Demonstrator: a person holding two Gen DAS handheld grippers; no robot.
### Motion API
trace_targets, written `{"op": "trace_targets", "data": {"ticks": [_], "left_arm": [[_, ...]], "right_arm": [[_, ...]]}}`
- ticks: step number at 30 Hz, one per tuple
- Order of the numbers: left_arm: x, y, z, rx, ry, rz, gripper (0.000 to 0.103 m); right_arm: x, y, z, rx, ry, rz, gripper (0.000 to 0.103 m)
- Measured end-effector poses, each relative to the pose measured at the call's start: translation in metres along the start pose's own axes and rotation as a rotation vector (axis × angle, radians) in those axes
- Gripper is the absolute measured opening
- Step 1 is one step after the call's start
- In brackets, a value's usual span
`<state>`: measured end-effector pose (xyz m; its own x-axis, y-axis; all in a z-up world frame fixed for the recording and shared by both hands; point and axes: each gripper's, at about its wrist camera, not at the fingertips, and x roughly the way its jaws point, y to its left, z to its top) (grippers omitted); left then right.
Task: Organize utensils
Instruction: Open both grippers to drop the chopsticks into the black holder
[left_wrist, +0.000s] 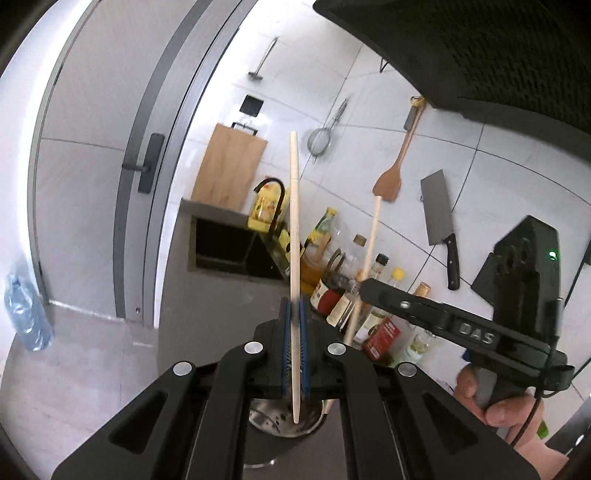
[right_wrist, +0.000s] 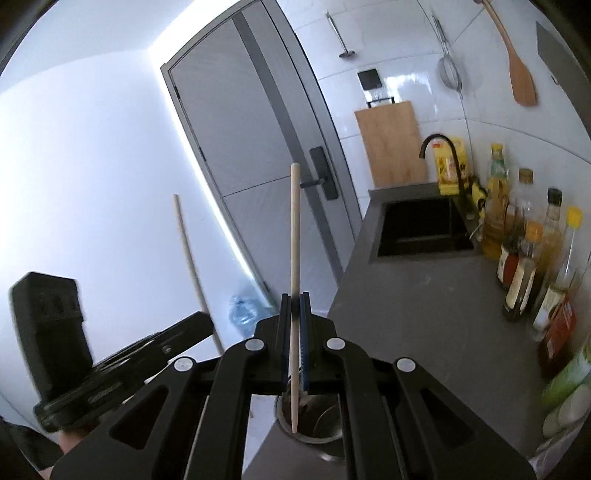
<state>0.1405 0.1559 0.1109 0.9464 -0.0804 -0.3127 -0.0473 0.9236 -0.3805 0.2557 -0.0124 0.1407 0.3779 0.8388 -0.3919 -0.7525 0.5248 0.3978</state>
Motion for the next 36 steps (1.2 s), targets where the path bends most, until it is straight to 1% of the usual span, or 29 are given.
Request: {"op": "trace_targets", "data": {"ticks": [2, 4, 6, 9, 14, 15, 16, 17, 19, 22, 24, 28, 30, 32, 34, 36], "left_arm": [[0.005, -0.003, -0.005, 0.027, -0.026, -0.009, 0.004], [0.01, -0.009, -0.012, 0.071, -0.043, -0.038, 0.004], [0.015, -0.012, -0.019, 0.116, -0.05, -0.023, 0.004], [0.026, -0.006, -0.029, 0.115, -0.038, -0.018, 0.004], [0.04, 0.006, -0.039, 0.104, 0.0, -0.024, 0.005], [0.045, 0.01, -0.039, 0.092, 0.025, -0.023, 0.006], [0.047, 0.01, -0.038, 0.087, 0.033, 0.006, 0.005], [0.046, 0.011, -0.037, 0.083, 0.026, 0.019, 0.005], [0.044, 0.013, -0.035, 0.069, 0.016, 0.024, 0.006], [0.04, 0.012, -0.033, 0.072, -0.002, 0.03, 0.006], [0.036, 0.011, -0.031, 0.071, -0.007, 0.024, 0.006], [0.027, 0.006, -0.029, 0.073, -0.012, 0.036, 0.006], [0.023, 0.004, -0.03, 0.066, -0.01, 0.023, 0.006], [0.019, 0.001, -0.032, 0.066, -0.005, 0.028, 0.006], [0.014, -0.003, -0.034, 0.068, 0.012, 0.022, 0.006], [0.01, -0.007, -0.035, 0.073, 0.031, 0.036, 0.006]], "right_arm": [[0.008, -0.005, -0.005, 0.003, -0.008, -0.028, 0.005], [0.013, -0.008, -0.012, 0.016, -0.006, -0.059, 0.005], [0.017, -0.009, -0.019, 0.01, -0.006, -0.08, 0.006], [0.027, -0.007, -0.027, -0.025, 0.014, -0.107, 0.006], [0.041, -0.015, -0.037, -0.014, 0.05, -0.1, 0.006], [0.043, -0.016, -0.04, -0.012, 0.055, -0.096, 0.006], [0.043, -0.016, -0.043, -0.013, 0.056, -0.099, 0.014], [0.042, -0.018, -0.045, -0.014, 0.05, -0.101, 0.027], [0.04, -0.02, -0.047, -0.003, 0.041, -0.09, 0.036], [0.035, -0.023, -0.046, 0.005, 0.032, -0.101, 0.036], [0.03, -0.025, -0.046, 0.018, 0.025, -0.098, 0.036], [0.019, -0.032, -0.049, 0.06, 0.022, -0.089, 0.036], [0.013, -0.034, -0.053, 0.076, 0.015, -0.108, 0.036], [0.007, -0.036, -0.056, 0.111, 0.022, -0.088, 0.036], [0.0, -0.037, -0.059, 0.138, 0.032, -0.089, 0.036], [-0.009, -0.036, -0.062, 0.168, 0.038, -0.06, 0.036]]}}
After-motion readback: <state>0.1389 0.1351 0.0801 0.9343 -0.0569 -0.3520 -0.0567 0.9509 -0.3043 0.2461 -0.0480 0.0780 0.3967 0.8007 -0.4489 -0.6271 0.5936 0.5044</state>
